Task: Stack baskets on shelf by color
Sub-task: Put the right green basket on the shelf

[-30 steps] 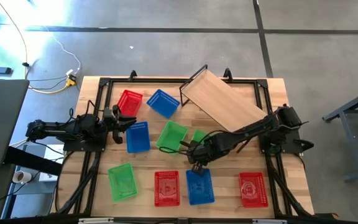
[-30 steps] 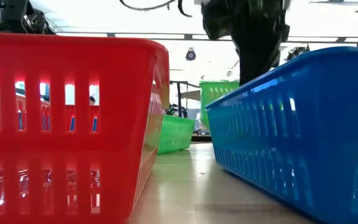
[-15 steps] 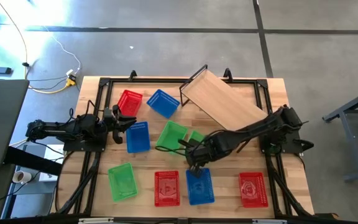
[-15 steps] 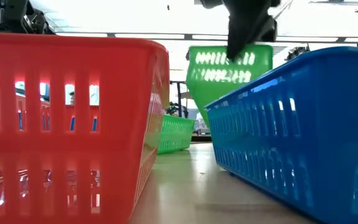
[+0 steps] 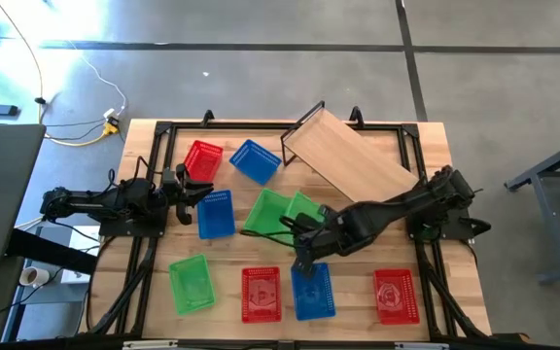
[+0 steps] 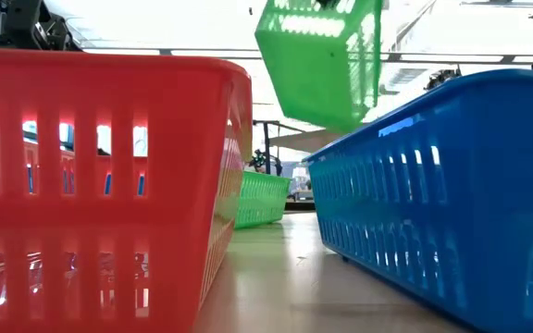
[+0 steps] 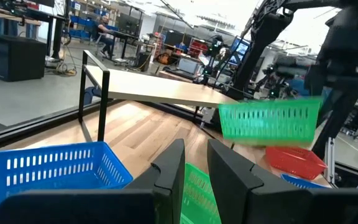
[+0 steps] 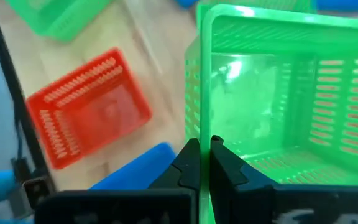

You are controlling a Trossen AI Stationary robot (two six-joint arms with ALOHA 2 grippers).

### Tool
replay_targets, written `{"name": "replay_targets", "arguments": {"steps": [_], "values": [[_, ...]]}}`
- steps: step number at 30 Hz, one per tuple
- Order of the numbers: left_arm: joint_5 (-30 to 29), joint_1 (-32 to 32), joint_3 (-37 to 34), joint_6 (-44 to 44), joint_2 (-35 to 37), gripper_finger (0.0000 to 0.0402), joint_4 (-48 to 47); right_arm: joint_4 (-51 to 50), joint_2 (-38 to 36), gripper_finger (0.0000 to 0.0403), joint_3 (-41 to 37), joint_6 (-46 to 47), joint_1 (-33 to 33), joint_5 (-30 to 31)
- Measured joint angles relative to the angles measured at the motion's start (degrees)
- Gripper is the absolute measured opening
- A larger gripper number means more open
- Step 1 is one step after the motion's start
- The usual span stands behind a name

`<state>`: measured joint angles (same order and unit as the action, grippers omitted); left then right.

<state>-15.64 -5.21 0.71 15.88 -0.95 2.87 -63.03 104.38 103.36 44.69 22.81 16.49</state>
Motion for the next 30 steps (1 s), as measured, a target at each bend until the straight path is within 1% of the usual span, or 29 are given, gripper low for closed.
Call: {"name": "replay_targets", "arguments": {"steps": [5,8,11,14,16,23,25,30], "values": [[0.0,0.0,0.0,0.0,0.0,0.0062,0.0,-5.9,0.0,0.0,3.8,-2.5,1.0,9.1],[0.0,0.0,0.0,0.0,0.0,0.0062,0.0,-12.1,0.0,0.0,5.4,-0.3,1.4,14.6],[0.0,0.0,0.0,0.0,0.0,0.0062,0.0,-18.6,0.0,0.0,6.5,3.4,1.7,18.0],[0.0,0.0,0.0,0.0,0.0,0.0062,0.0,-24.9,0.0,0.0,6.6,6.9,1.6,18.9],[0.0,0.0,0.0,0.0,0.0,0.0062,0.0,-27.1,0.0,0.0,6.5,8.9,1.3,18.5],[0.0,0.0,0.0,0.0,0.0,0.0062,0.0,-27.0,0.0,0.0,5.2,7.3,-1.4,17.2],[0.0,0.0,0.0,0.0,0.0,0.0062,0.0,-27.0,0.0,0.0,4.2,6.0,-1.8,16.9],[0.0,0.0,0.0,0.0,0.0,0.0062,0.0,-26.9,-1.3,0.0,0.6,6.3,-1.8,15.2]]}}
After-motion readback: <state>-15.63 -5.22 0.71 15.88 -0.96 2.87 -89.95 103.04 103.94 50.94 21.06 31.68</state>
